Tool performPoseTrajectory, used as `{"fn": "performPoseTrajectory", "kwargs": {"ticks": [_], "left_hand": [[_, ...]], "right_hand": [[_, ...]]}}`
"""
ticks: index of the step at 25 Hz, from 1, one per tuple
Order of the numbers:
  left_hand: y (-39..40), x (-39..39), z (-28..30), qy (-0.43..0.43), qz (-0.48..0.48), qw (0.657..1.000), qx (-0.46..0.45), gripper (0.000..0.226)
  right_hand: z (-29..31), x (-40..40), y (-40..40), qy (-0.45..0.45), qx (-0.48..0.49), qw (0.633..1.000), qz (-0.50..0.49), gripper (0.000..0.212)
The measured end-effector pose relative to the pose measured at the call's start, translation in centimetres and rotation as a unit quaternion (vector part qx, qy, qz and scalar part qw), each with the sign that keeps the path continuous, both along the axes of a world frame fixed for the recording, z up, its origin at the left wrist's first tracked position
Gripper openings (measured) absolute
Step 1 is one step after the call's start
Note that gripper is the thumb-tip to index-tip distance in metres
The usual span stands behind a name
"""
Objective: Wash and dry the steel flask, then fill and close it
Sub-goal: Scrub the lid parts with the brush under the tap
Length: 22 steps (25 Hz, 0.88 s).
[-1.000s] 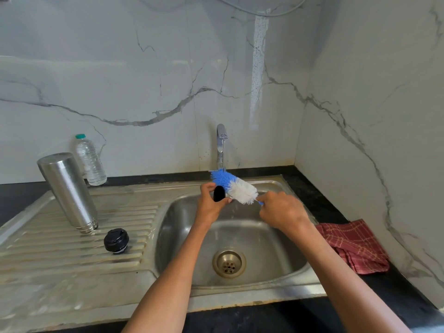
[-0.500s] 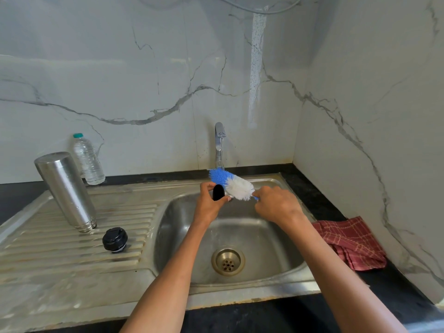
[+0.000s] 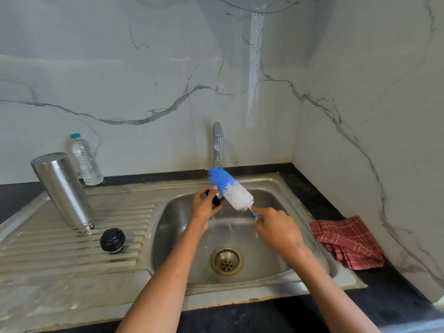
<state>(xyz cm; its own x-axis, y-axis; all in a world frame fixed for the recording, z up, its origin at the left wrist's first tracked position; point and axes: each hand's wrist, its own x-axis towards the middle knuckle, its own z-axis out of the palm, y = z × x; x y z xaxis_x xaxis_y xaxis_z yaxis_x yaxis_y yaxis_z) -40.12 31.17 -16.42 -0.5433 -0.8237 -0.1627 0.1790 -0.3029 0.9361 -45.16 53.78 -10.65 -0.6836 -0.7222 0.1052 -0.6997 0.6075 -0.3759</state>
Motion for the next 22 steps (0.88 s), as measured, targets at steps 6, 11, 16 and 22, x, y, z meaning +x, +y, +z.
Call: {"fn": "performPoseTrajectory", "kwargs": {"ticks": [6, 11, 16, 22], "left_hand": [[1.8, -0.1, 1.2, 0.057, -0.061, 0.989, 0.122, 0.033], [0.7, 0.9, 1.5, 0.095, 0.01, 0.976, 0.198, 0.035], [2.3, 0.2, 1.7, 0.063, -0.041, 0.985, 0.158, 0.038], [0.4, 1.0, 1.3, 0.088, 0.007, 0.983, 0.161, 0.029]], "right_hand": [[-0.5, 0.8, -1.4, 0.035, -0.019, 0.999, 0.008, 0.052], [-0.9, -0.1, 0.6, 0.052, 0.032, 0.998, 0.02, 0.059], [-0.3, -0.1, -0.8, 0.094, 0.017, 0.995, 0.033, 0.054], [-0.4, -0.1, -0.2, 0.085, 0.025, 0.994, 0.061, 0.053]]}}
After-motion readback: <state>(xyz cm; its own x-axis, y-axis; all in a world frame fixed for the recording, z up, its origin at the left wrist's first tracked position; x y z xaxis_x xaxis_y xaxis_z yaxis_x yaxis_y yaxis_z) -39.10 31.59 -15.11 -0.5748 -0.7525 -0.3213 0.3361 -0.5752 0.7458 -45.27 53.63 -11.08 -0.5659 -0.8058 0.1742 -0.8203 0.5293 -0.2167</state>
